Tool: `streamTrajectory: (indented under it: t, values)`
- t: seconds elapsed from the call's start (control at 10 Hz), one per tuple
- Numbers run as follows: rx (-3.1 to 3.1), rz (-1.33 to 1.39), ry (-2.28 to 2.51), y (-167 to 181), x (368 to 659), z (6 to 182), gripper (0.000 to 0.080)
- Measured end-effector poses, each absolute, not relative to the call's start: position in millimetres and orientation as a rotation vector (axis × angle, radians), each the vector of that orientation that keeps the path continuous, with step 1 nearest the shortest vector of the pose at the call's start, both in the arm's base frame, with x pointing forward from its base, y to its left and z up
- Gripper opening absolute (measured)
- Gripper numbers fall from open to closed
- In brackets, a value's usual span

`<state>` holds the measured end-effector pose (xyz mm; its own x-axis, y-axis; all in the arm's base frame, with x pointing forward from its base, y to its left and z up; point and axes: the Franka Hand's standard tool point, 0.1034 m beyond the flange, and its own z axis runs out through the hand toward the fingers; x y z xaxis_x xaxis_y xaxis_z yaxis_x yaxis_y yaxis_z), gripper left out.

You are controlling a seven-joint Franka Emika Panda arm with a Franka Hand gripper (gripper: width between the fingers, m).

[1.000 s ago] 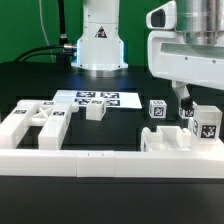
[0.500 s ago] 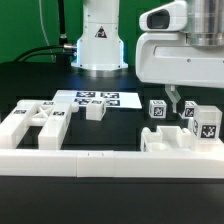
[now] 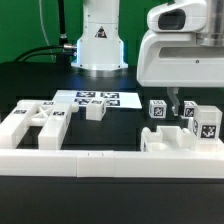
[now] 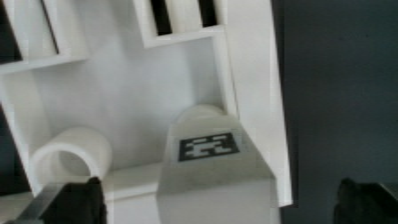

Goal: Assemble chair

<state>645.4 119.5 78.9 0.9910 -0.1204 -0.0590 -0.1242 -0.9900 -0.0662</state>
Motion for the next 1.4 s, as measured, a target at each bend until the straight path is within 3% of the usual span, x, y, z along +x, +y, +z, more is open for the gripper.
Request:
streamTrajectory:
  t: [0.1, 0.2, 0.3, 0.5, 1.0, 1.3, 1.4]
  values:
    - [-3.066, 0.083, 0.161, 119.2, 645.5, 78.9, 0.0559]
    - [-3.066, 0.084, 0.170, 119.3, 645.5, 78.9, 0.0377]
    - [-3.066, 0.083, 0.171, 118.5, 645.7, 78.9, 0.0283]
    - [-3.063, 0.083, 0.225, 117.7, 646.0, 78.9, 0.0284]
    - [-2.963, 0.060, 1.015, 93.3, 642.6, 80.5, 0.0284]
    - [-2.966, 0.052, 1.005, 91.8, 644.0, 82.3, 0.0285]
    - [-2.970, 0.015, 0.942, 92.7, 647.1, 93.3, 0.0419]
